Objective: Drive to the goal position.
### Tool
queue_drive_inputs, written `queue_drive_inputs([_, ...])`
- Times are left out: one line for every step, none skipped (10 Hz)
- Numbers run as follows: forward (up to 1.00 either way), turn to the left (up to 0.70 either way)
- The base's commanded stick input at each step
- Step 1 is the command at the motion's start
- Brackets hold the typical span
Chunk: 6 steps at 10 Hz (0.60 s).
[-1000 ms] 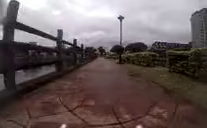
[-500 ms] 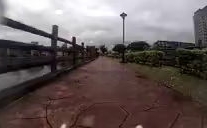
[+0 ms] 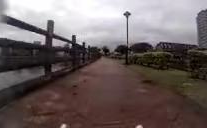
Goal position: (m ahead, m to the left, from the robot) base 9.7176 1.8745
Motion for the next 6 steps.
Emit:
queue_drive_inputs([0.85,0.01])
queue_drive_inputs([0.85,0.01])
queue_drive_inputs([0.85,0.00])
queue_drive_inputs([0.85,-0.11])
queue_drive_inputs([0.85,-0.25])
queue_drive_inputs([0.85,-0.32])
